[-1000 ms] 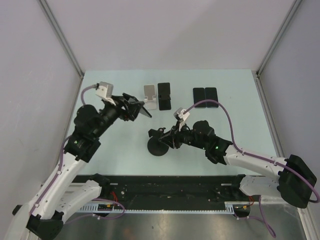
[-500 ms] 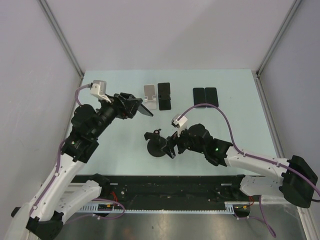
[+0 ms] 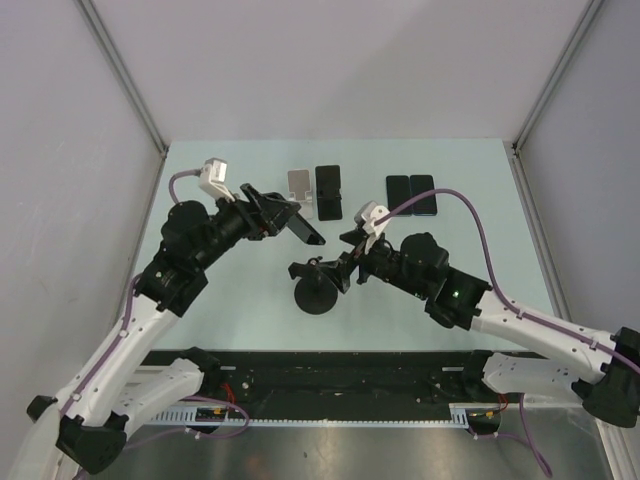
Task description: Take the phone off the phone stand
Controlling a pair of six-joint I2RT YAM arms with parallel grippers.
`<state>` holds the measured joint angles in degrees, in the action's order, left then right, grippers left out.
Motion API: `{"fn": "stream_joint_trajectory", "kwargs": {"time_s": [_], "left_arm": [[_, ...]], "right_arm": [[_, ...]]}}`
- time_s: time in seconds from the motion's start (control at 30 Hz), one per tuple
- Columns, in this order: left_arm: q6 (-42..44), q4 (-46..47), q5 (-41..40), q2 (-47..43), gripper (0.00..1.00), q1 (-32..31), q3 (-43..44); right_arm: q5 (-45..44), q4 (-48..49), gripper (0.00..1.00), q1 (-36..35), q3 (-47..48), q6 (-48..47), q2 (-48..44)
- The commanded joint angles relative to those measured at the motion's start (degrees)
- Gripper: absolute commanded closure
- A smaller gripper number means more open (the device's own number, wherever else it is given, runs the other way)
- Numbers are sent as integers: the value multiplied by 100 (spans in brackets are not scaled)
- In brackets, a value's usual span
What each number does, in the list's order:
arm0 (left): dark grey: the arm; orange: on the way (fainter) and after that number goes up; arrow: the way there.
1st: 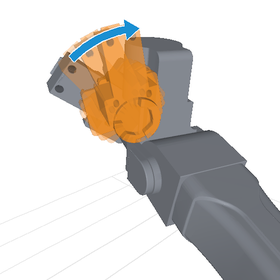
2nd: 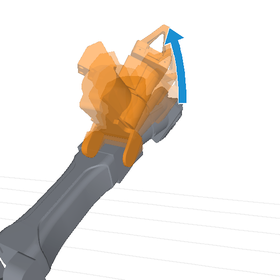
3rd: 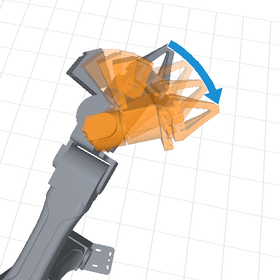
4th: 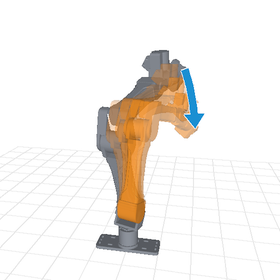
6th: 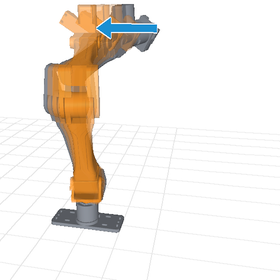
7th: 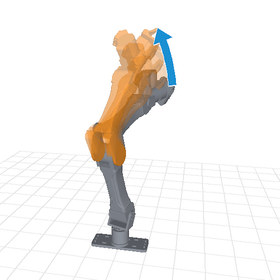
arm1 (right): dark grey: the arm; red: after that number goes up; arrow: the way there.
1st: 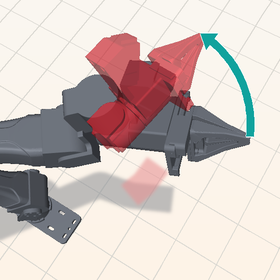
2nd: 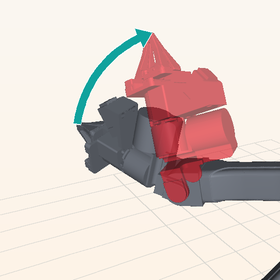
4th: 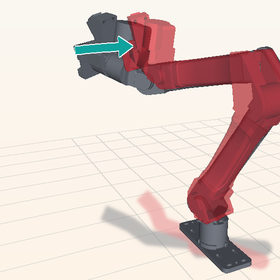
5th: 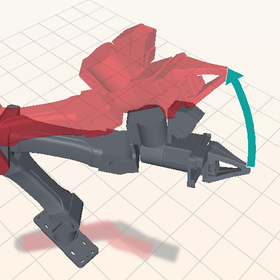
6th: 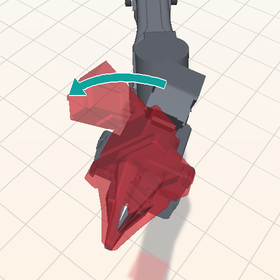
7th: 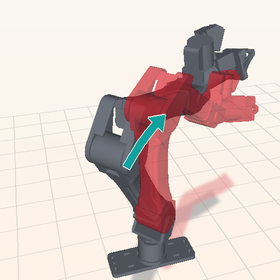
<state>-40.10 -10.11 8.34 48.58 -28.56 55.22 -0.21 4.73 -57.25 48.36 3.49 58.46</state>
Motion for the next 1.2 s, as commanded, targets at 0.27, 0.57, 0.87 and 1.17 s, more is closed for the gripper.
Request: {"fn": "stream_joint_trajectory", "kwargs": {"time_s": [0.27, 0.57, 0.87, 1.17], "left_arm": [[-728, 369, 704, 380, 100, -185, 358], [-439, 360, 827, 618, 99, -203, 323], [1266, 343, -322, -181, 5, -185, 7], [2945, 352, -1957, -1508, 0, -177, -872]], "right_arm": [[90, 906, 31, 39, 560, -595, 772], [337, 819, 100, 214, 640, -446, 808], [820, 99, 100, 838, 631, 160, 676], [1716, -816, 100, 3060, 640, 539, 588]]}}
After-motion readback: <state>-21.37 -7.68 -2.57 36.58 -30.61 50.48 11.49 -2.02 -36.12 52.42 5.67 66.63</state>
